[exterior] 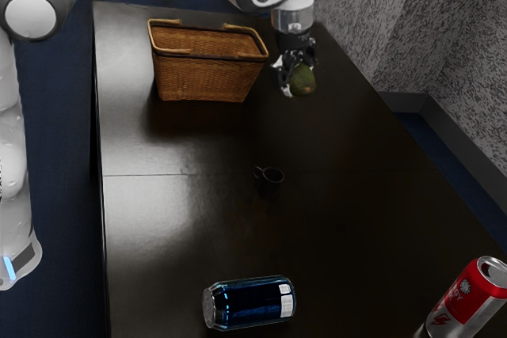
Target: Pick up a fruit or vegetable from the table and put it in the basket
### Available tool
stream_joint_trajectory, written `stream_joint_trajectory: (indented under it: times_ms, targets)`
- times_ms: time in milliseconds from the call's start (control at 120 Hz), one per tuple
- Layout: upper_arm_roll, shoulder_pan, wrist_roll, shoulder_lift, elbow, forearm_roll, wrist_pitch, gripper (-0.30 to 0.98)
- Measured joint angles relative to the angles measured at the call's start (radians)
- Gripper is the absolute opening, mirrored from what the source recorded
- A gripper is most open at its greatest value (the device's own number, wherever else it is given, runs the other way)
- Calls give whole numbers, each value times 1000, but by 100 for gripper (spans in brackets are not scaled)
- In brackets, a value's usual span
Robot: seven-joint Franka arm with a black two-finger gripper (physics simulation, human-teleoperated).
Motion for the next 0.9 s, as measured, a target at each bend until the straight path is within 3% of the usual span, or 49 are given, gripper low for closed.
stream_joint_trajectory:
  times_ms: [108,342,633,758,900]
  targets:
    - [17,87,17,-11,18,26,-38,12]
    - [32,395,97,2,62,43,-76,11]
    - [65,667,182,55,101,48,-91,10]
    - [65,654,207,63,112,50,-94,10]
    - [70,465,233,65,116,51,-95,10]
